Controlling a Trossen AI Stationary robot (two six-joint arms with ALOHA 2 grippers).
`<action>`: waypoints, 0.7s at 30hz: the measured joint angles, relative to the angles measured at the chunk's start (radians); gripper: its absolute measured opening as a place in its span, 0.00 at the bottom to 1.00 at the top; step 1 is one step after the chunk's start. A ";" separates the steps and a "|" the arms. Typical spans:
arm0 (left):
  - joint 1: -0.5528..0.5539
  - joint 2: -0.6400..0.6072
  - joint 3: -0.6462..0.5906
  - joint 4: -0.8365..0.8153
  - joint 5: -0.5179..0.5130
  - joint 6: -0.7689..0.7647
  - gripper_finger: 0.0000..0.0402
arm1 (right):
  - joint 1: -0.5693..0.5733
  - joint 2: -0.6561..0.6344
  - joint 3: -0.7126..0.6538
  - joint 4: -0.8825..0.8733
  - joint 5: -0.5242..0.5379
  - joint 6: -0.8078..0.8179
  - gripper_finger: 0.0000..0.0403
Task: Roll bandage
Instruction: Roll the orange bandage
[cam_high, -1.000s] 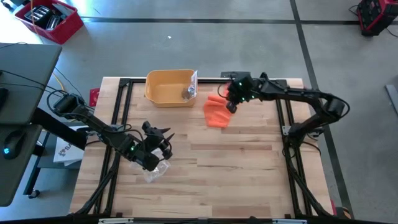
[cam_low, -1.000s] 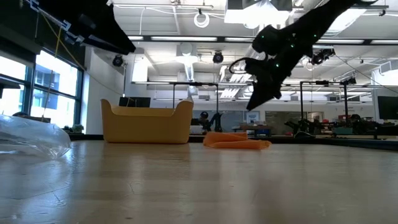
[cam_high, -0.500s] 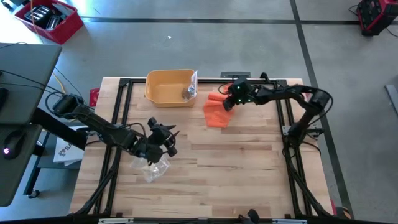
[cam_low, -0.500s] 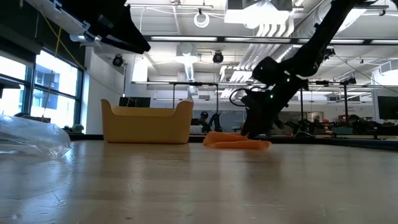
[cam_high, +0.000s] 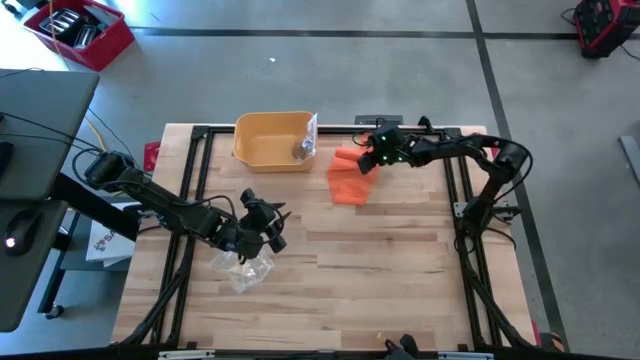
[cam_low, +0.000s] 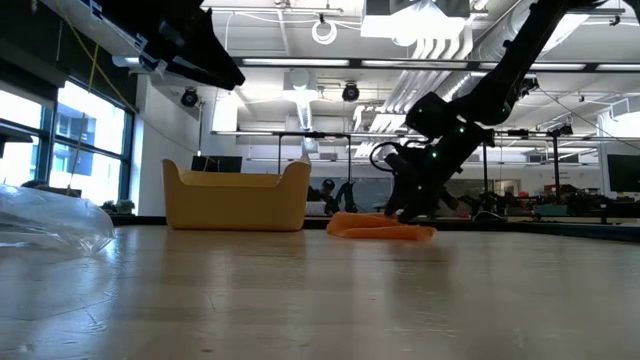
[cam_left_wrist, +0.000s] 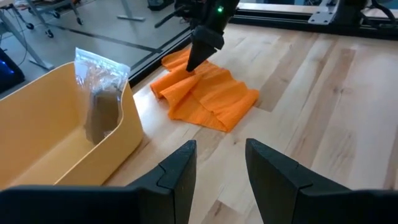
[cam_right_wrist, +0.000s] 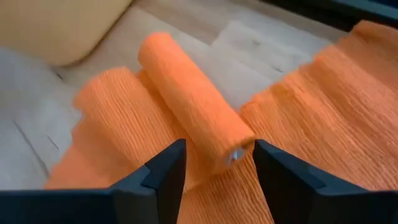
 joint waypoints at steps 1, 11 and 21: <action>0.000 0.000 0.000 0.000 0.001 0.000 0.33 | 0.000 0.000 0.000 -0.001 0.000 0.001 0.45; 0.000 0.000 0.000 0.021 0.025 0.000 0.33 | 0.000 0.008 0.000 0.004 -0.007 0.057 0.45; -0.008 0.000 0.000 0.021 0.027 0.000 0.33 | 0.000 0.008 0.000 0.043 -0.008 0.110 0.29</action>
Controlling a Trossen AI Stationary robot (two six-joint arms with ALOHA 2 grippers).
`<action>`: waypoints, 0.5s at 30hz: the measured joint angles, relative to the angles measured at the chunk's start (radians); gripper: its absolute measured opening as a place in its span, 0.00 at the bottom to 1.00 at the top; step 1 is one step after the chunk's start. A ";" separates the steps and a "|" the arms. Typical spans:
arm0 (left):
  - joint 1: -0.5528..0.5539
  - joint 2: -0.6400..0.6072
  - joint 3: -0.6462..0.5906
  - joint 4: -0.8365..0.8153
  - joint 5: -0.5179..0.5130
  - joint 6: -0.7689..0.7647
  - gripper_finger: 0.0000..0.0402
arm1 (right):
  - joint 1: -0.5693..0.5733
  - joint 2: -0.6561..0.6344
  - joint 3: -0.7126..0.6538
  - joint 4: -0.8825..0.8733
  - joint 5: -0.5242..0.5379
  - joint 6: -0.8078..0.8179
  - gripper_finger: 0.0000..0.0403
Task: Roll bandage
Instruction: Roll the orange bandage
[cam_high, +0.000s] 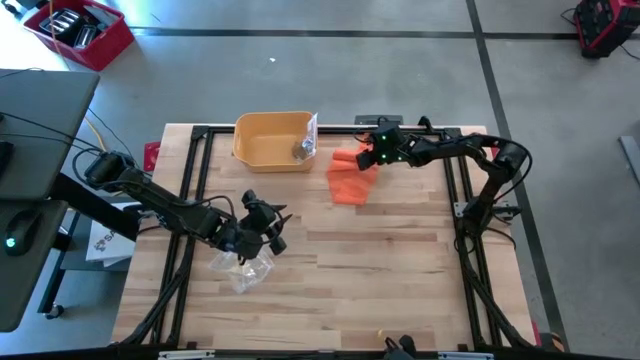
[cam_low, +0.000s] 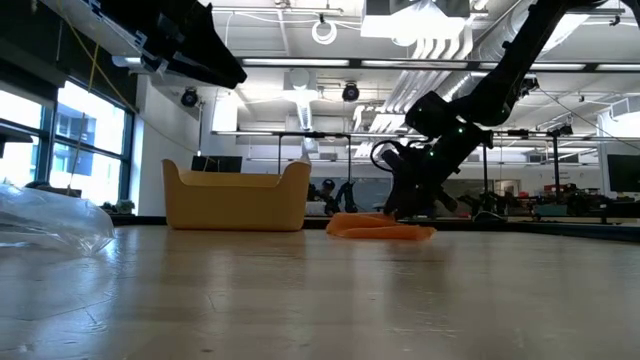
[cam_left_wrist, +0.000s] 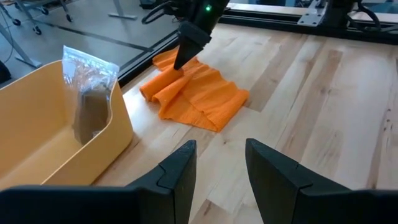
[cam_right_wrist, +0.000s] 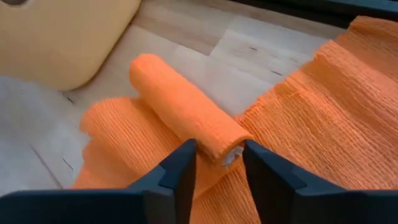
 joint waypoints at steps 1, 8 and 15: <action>-0.002 0.000 0.000 0.000 0.000 0.000 0.33 | 0.000 0.000 0.000 0.003 0.001 0.004 0.27; -0.008 0.000 0.000 -0.001 0.001 0.000 0.33 | 0.001 0.021 0.000 0.006 0.008 0.001 0.22; -0.008 0.000 0.000 -0.001 0.002 0.000 0.33 | 0.008 0.045 0.001 0.013 0.016 -0.068 0.11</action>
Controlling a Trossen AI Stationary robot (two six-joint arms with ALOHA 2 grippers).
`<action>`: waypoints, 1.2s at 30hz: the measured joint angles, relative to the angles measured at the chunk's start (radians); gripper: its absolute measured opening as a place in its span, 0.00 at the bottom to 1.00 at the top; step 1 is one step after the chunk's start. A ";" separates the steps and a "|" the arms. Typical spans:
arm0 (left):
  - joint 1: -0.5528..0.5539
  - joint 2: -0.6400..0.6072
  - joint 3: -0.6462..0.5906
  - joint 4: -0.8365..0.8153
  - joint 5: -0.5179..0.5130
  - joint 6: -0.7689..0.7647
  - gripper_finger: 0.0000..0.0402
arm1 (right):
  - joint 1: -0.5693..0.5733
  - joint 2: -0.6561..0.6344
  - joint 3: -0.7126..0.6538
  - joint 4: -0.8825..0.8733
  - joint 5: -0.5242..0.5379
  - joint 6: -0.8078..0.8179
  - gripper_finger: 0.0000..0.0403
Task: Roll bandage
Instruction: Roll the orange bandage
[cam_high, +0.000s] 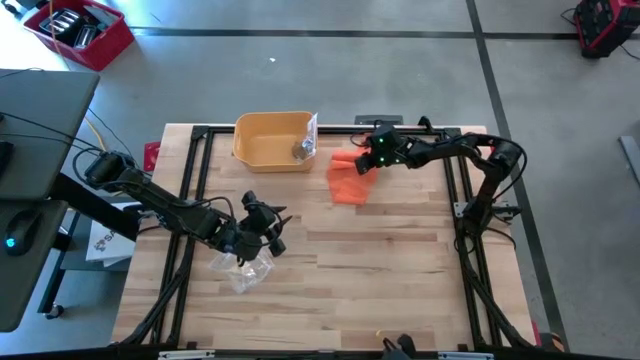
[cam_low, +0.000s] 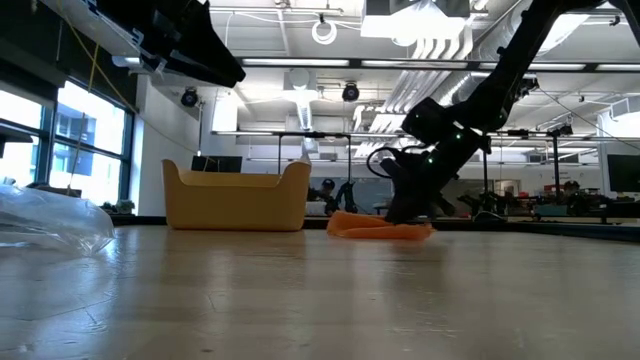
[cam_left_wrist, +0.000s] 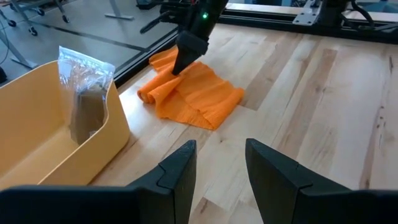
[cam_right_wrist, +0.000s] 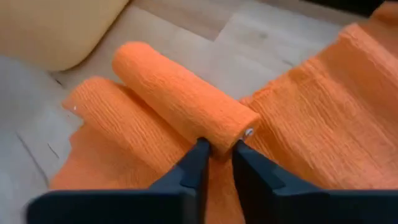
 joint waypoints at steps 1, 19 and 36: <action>0.000 0.000 0.000 0.000 0.000 0.000 0.33 | 0.002 0.000 0.000 0.004 0.003 -0.009 0.07; -0.052 0.000 0.000 0.102 -0.146 0.121 0.33 | 0.252 -0.430 -0.002 -0.158 0.294 -0.239 0.00; -0.115 0.000 -0.001 0.740 0.091 0.775 0.33 | 0.771 -0.780 -0.001 -0.233 0.610 -0.383 0.00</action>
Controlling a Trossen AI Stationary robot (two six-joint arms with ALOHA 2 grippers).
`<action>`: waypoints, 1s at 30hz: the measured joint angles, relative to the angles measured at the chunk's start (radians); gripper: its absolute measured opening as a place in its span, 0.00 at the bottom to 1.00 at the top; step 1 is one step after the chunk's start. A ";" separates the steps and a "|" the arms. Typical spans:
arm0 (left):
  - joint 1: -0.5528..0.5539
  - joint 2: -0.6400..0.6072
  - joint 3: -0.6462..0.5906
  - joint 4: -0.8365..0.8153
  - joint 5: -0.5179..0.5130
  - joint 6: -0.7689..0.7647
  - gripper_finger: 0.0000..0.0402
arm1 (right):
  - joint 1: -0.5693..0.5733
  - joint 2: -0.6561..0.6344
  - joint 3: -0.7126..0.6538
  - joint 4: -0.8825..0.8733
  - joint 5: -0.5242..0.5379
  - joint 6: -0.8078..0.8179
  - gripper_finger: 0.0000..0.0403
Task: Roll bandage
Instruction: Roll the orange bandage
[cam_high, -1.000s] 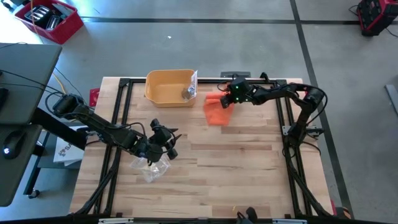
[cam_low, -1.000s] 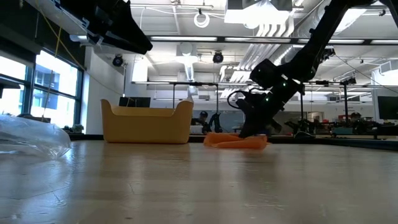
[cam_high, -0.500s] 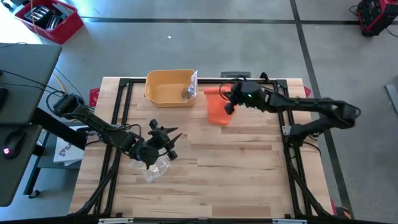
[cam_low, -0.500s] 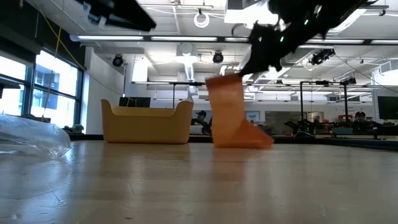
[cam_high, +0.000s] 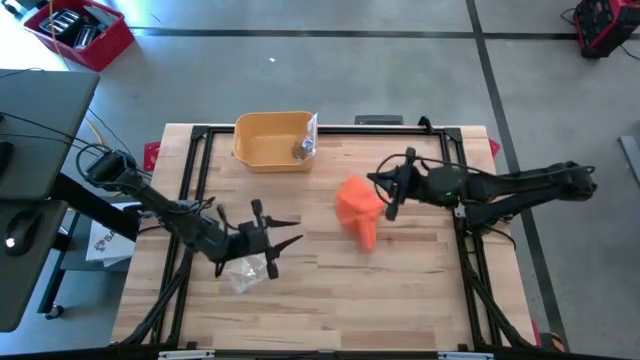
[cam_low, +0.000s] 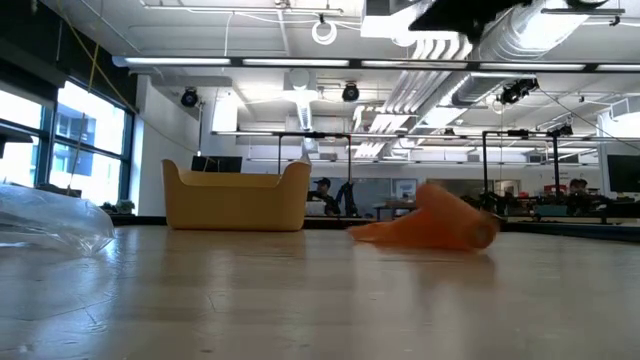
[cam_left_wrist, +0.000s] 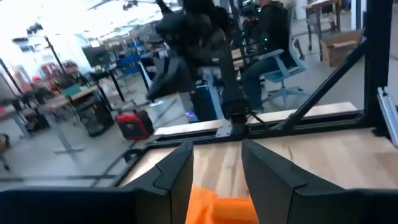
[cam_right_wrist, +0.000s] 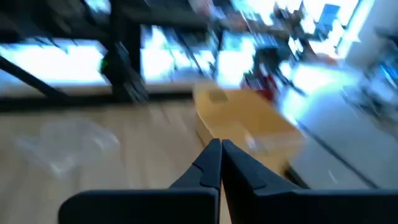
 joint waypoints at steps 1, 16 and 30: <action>0.009 0.000 0.000 -0.010 0.011 -0.026 0.33 | 0.005 0.015 0.000 -0.049 0.029 0.037 0.00; 0.054 0.000 0.000 -0.216 0.018 -0.225 0.33 | 0.130 0.254 0.082 -0.330 -0.277 0.191 0.04; 0.098 0.000 0.000 -0.279 0.038 -0.306 0.33 | -0.056 0.616 0.307 -0.585 -0.472 -0.023 0.50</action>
